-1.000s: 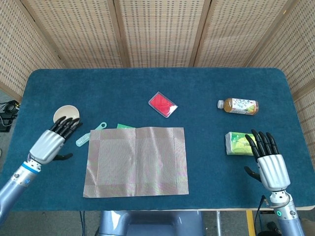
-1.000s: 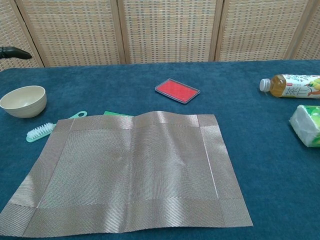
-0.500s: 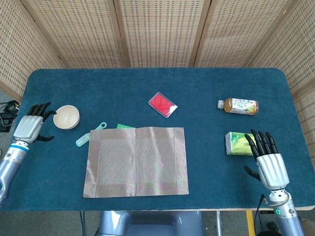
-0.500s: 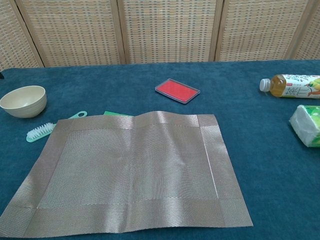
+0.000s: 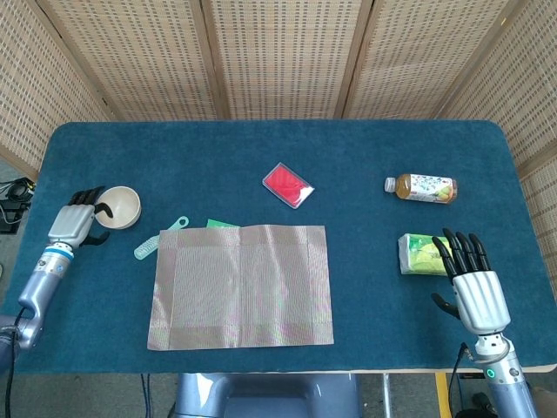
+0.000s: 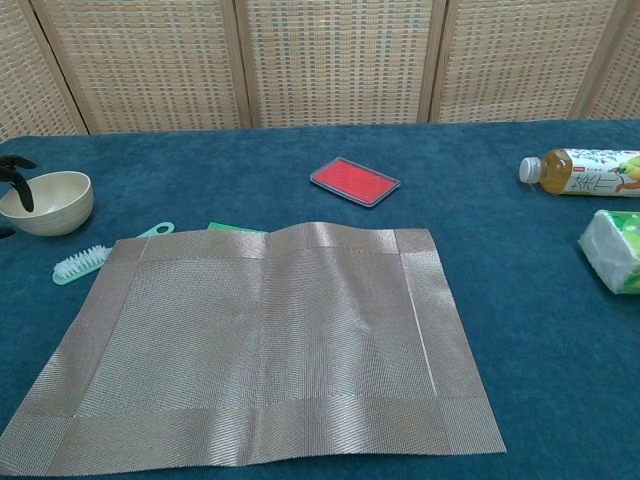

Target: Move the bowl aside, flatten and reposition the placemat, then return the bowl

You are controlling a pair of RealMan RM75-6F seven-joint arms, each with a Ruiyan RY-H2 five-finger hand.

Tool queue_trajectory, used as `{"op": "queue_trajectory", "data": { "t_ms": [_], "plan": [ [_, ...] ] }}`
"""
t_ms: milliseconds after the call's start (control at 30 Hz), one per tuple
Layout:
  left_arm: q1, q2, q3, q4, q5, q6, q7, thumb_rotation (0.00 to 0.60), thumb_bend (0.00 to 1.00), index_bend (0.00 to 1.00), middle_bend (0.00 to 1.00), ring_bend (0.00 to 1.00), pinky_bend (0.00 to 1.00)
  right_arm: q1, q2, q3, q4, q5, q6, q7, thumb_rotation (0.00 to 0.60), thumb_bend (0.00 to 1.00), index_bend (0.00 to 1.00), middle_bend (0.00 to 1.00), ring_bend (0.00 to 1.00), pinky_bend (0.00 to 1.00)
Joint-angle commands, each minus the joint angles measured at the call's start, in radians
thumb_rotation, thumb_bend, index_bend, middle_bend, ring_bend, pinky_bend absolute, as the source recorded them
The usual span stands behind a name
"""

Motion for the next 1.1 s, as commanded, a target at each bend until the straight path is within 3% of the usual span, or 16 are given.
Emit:
{"op": "queue_trajectory", "data": {
  "t_ms": [33,267,400,533,667,833,1100],
  "plan": [
    [-0.02,-0.031,-0.008,0.042,0.003,-0.026,-0.01,0.6,0.5,0.53,0.0,0.0,0.0,0.001,0.0,0.001,0.001,0.002,-0.002,0.002,0.6,0.0,0.02,0.0,0.0,0.0],
    [-0.046,-0.051,-0.012,0.077,0.015,-0.061,-0.034,0.6,0.53,0.72,0.0,0.0,0.0,0.002,0.0,0.001,0.002,0.002,-0.002,0.004,0.6,0.0,0.02,0.0,0.0,0.0],
    [-0.045,-0.032,-0.016,0.05,0.035,0.011,-0.052,0.6,0.53,0.74,0.0,0.0,0.0,0.002,0.001,0.001,0.001,0.003,-0.004,0.007,0.6,0.0,0.02,0.0,0.0,0.0],
    [-0.037,0.016,-0.02,-0.035,0.072,0.15,-0.048,0.6,0.53,0.75,0.0,0.0,0.0,0.002,0.003,0.001,-0.002,0.002,-0.003,0.009,0.6,0.0,0.02,0.0,0.0,0.0],
    [-0.034,0.093,-0.02,-0.203,0.128,0.307,0.01,0.6,0.53,0.76,0.0,0.0,0.0,0.001,0.004,0.0,-0.004,0.001,-0.001,0.012,0.6,0.0,0.02,0.0,0.0,0.0],
    [-0.044,0.176,0.005,-0.451,0.227,0.429,0.124,0.6,0.53,0.76,0.0,0.0,0.0,0.0,0.006,0.001,-0.007,0.0,0.004,0.014,0.6,0.0,0.02,0.0,0.0,0.0],
    [-0.08,0.243,0.071,-0.81,0.343,0.389,0.382,0.6,0.53,0.76,0.0,0.0,0.0,-0.002,0.009,0.003,-0.007,0.002,0.008,0.019,0.6,0.0,0.02,0.0,0.0,0.0]
  ]
}}
